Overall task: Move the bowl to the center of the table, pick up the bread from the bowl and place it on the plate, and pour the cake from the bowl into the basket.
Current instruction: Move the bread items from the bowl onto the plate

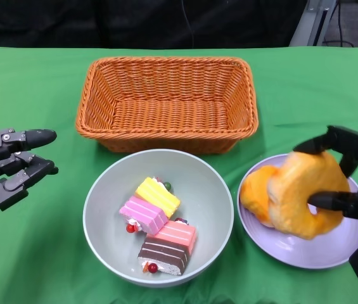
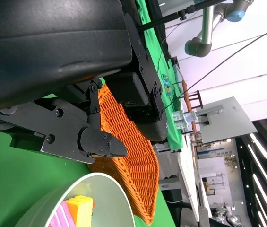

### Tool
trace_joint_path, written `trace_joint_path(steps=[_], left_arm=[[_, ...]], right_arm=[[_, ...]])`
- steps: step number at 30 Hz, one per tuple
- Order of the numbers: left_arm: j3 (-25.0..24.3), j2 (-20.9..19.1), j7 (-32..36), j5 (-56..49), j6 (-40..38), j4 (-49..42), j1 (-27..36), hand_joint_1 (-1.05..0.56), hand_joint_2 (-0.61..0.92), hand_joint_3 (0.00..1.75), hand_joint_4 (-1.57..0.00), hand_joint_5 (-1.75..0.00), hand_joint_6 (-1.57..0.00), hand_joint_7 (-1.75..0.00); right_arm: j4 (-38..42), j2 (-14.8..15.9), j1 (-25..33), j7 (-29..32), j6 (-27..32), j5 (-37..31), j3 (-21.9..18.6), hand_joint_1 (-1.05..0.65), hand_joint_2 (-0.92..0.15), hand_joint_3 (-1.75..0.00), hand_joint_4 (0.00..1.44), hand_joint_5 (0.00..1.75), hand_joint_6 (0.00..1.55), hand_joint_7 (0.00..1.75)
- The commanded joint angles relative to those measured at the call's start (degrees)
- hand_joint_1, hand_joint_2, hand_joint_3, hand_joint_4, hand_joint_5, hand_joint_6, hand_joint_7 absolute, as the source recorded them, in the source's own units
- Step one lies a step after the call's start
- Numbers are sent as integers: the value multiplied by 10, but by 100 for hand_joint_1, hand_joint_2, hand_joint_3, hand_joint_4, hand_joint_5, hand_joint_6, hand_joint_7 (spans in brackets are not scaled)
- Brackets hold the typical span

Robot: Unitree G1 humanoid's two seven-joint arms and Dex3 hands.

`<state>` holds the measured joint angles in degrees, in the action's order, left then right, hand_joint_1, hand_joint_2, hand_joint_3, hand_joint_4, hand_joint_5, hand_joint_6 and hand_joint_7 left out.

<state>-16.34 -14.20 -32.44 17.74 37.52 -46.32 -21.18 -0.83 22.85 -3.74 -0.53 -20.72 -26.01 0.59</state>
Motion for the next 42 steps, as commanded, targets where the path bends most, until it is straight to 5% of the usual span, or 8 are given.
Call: trace_joint_path(steps=[1,17,30,35,38,42], left_arm=[[-4,-14,-1,0,-2,3,-1,-10,92,16,-71,-114,-101,-12],[-4,-21,0,-4,7,7,3,-14,92,12,-73,-113,-102,-12],[-4,-23,-3,1,-3,15,5,-13,92,11,-72,-113,-102,-12],[-3,-24,0,-3,1,17,7,-14,92,12,-73,-114,-102,-12],[-4,-23,-3,-1,1,16,6,-12,92,12,-73,-113,-102,-12],[-2,-24,-1,-5,2,14,5,-13,92,12,-74,-114,-103,-12]], right_arm=[[37,15,-1,9,5,-2,-9,-6,-90,-2,78,146,89,72],[235,18,-61,78,-10,-42,25,-8,-92,-1,75,150,93,64],[348,9,-113,130,-5,-51,58,-9,-92,-4,74,129,95,43],[375,5,-125,144,-4,-49,69,-8,-92,-2,78,106,101,26],[378,8,-127,149,-6,-51,76,-8,-92,-2,83,76,103,12],[359,13,-120,159,4,-68,85,-8,-91,0,85,29,84,1]])
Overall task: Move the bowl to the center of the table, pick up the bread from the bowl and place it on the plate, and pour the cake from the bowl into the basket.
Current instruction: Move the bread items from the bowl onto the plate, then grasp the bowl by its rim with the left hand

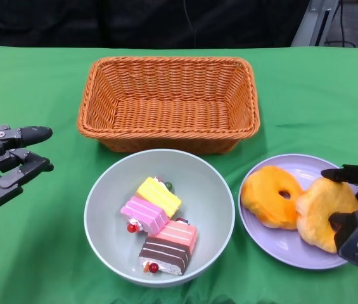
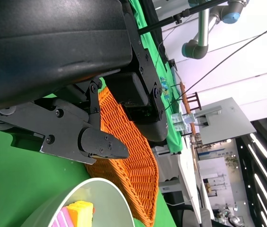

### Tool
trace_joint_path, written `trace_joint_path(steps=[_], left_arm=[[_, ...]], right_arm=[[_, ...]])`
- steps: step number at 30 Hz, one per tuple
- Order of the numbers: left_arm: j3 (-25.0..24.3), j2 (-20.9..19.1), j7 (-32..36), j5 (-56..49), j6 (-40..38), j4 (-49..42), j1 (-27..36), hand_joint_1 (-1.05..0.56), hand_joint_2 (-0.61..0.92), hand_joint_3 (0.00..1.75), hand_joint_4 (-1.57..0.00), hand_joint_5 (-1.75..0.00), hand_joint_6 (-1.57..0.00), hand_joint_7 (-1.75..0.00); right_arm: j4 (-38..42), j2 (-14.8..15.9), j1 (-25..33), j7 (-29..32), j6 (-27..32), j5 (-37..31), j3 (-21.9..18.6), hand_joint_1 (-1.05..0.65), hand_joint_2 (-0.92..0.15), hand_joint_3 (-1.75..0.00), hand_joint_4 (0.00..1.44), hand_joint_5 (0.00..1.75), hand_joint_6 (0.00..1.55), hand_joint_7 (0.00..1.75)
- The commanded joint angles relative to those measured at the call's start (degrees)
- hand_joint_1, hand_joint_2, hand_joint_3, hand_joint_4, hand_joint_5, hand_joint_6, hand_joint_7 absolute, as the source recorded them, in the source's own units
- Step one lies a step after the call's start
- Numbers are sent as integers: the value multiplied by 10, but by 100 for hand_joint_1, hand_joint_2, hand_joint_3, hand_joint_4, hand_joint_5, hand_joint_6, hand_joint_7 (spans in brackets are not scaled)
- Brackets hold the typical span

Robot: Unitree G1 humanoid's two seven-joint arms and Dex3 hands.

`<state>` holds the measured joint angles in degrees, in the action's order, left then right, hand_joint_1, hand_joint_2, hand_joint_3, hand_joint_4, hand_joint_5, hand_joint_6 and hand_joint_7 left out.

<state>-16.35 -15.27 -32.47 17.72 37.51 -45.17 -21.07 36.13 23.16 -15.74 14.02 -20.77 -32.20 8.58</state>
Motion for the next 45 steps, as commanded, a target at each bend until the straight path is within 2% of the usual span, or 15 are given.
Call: trace_joint_path(steps=[1,4,9,13,24,30,36,40,45], left_arm=[[-2,-14,0,-5,2,2,4,-13,92,12,-74,-114,-103,-12],[-2,-15,-2,-5,4,-1,2,-13,92,12,-74,-114,-103,-12],[-2,-14,2,-6,3,1,2,-13,92,12,-73,-114,-103,-12],[-2,-14,1,-7,5,1,2,-12,92,12,-73,-114,-102,-12],[-2,-16,-8,-1,-3,2,1,-12,92,13,-73,-115,-102,-12],[-3,-17,-10,-2,1,0,1,-12,92,14,-72,-115,-103,-12],[-2,-17,-9,-3,0,0,0,-12,92,13,-72,-115,-103,-12],[-1,-17,-7,-5,1,-1,0,-13,92,12,-73,-115,-103,-12],[-2,-15,-12,-2,5,-6,-3,-13,92,12,-74,-114,-103,-12]], right_arm=[[-12,11,0,17,4,-8,5,-7,-91,0,84,25,79,0],[-29,14,7,17,19,-21,11,-8,-91,0,75,15,67,0],[-53,18,16,15,32,-31,16,-13,-91,0,58,3,55,0],[-76,24,23,8,42,-39,21,-18,-92,0,46,0,46,0],[-153,31,44,-63,82,-22,14,-34,-92,0,33,0,40,0],[-161,28,48,-69,68,4,3,-36,-91,0,35,1,42,1],[-188,11,60,-72,39,69,-25,-35,-92,-1,50,7,53,4],[-267,-22,79,-139,53,200,-63,-32,-92,-8,58,9,58,4],[-337,-36,95,-172,57,249,-77,-27,-92,-8,64,10,63,5]])
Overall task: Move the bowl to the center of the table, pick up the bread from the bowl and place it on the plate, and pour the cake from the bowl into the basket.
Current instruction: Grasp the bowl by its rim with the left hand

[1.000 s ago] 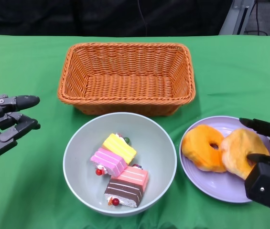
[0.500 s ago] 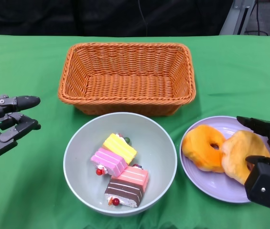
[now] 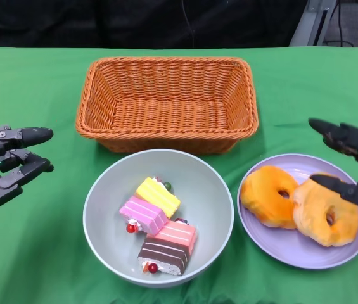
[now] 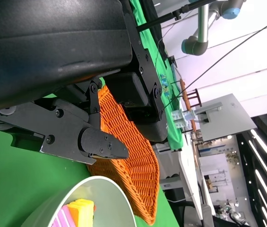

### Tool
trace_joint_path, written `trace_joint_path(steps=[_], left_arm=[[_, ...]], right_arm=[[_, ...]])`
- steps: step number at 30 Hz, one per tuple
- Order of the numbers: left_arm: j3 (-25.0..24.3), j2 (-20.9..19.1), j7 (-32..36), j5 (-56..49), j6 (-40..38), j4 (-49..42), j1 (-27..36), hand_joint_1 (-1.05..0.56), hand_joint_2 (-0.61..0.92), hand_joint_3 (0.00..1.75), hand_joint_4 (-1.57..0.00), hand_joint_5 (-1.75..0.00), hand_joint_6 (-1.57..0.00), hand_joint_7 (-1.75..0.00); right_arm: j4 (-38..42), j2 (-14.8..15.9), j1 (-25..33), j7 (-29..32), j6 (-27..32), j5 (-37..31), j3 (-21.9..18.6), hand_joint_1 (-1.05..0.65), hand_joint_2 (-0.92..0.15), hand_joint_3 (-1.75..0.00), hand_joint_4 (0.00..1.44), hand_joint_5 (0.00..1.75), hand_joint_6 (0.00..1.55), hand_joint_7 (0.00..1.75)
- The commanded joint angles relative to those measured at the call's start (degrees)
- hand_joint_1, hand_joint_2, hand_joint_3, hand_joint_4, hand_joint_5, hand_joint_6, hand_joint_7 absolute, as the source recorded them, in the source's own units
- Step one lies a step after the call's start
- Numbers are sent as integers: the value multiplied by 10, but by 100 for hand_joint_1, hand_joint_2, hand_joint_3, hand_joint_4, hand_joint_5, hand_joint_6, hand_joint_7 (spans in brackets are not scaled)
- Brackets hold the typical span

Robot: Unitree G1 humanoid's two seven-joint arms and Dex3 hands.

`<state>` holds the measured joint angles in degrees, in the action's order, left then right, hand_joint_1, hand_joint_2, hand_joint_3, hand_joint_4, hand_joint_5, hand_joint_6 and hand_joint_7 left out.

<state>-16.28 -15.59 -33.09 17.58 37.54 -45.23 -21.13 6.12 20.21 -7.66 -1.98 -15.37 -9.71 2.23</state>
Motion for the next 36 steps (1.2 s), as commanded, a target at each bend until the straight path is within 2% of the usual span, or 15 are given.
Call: trace_joint_path(steps=[1,6,10,12,14,15,17,21,22,24,26,29,33,36], left_arm=[[-2,-11,-6,-1,6,-6,-3,-13,92,12,-74,-114,-103,-12],[0,-8,-7,0,1,-2,-3,-13,92,12,-74,-113,-103,-12],[2,-5,-7,-1,6,0,0,-12,92,12,-74,-113,-102,-12],[3,-3,-4,-4,11,1,2,-13,92,12,-74,-113,-102,-12],[5,-2,1,-8,13,3,5,-14,92,12,-75,-113,-103,-12],[5,0,3,-7,11,6,8,-15,92,12,-75,-112,-103,-12],[6,4,3,-4,6,13,12,-16,92,11,-75,-111,-102,-11],[6,10,0,0,8,17,15,-16,92,12,-74,-110,-102,-11],[6,12,-3,1,12,16,14,-16,92,13,-74,-110,-102,-11],[7,14,-1,-1,13,18,15,-17,92,13,-75,-110,-102,-11],[11,14,2,-8,22,20,17,-19,92,11,-74,-110,-101,-10],[17,15,1,-24,69,17,18,-25,92,9,-72,-107,-100,-10],[27,10,-16,-34,148,10,18,-30,92,7,-64,-99,-93,-6],[41,-21,-8,-85,214,26,31,-34,92,5,-54,-89,-86,-2]], right_arm=[[-52,-13,18,-13,2,29,-16,-26,-92,-7,66,11,64,5],[-90,-52,25,-12,-1,47,-16,-22,-92,-6,73,13,70,6],[-64,-86,15,-14,-33,68,-13,-21,-90,-4,84,19,80,10],[-54,-100,12,-14,-48,75,-13,-21,-92,-4,79,57,89,15],[-39,-113,8,-20,-68,87,-13,-19,-92,-4,75,80,93,20],[-31,-120,6,-22,-79,91,-11,-20,-92,-6,75,97,93,35],[-15,-132,3,-22,-97,89,-8,-22,-92,-8,76,113,85,71],[14,-149,0,-20,-131,83,-5,-21,-90,-16,76,131,81,95],[19,-151,-1,-22,-138,84,-5,-21,-85,-24,77,134,80,99],[25,-155,-2,-25,-148,87,-5,-22,-72,-51,77,139,78,104],[25,-160,-1,-29,-152,96,-5,-23,-66,-64,76,143,77,108],[19,-171,4,-34,-153,109,-5,-24,-64,-71,74,149,75,113],[14,-179,6,-33,-152,109,-8,-26,-64,-70,72,151,72,119],[4,-184,8,-27,-142,108,-11,-25,-64,-70,72,151,71,120]])
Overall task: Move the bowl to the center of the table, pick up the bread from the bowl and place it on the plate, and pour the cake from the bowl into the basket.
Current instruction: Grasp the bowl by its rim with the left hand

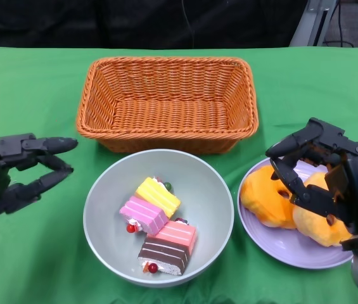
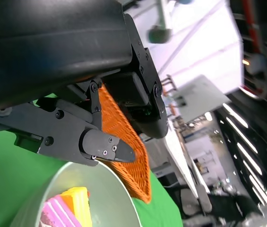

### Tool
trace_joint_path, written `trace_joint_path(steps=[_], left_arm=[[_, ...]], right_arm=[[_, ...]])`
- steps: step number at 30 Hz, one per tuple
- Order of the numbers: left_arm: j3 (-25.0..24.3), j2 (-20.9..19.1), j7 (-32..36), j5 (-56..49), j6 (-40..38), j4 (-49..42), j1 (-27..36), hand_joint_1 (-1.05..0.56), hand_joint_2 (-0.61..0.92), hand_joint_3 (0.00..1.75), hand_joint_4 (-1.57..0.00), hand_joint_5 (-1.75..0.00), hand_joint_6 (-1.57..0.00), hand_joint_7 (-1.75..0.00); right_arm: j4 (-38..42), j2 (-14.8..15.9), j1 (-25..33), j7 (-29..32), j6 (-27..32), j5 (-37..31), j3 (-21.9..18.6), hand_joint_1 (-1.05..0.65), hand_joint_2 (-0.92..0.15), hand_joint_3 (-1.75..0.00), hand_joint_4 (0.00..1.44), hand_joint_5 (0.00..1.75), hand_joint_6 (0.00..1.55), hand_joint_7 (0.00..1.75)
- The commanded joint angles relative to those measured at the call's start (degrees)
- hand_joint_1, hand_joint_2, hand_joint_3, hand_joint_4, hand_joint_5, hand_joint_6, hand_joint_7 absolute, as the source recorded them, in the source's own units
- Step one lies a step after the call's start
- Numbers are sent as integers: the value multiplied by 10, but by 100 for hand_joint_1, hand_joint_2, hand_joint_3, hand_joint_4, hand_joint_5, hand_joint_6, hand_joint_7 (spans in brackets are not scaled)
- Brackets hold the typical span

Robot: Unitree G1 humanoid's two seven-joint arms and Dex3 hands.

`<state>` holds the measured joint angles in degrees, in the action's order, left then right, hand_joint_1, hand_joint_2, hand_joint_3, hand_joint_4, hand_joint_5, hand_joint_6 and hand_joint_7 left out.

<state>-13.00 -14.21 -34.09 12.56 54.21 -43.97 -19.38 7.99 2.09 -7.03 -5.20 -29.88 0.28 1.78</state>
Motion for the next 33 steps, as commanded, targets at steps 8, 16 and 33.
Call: trace_joint_path(steps=[8,16,33], left_arm=[[12,-103,79,-198,172,69,49,-36,85,0,-67,-19,-79,0],[33,-151,118,-232,251,60,51,-49,82,0,-71,-10,-73,0],[-4,-135,202,-424,383,76,24,-44,81,0,-86,-9,-88,-4]], right_arm=[[-23,-11,0,17,17,3,-17,-21,-63,-74,71,155,70,121],[-19,-11,-5,12,25,23,-25,-18,-62,-81,71,155,69,121],[-8,-22,-9,33,21,2,-28,-19,-66,-73,71,155,70,120]])
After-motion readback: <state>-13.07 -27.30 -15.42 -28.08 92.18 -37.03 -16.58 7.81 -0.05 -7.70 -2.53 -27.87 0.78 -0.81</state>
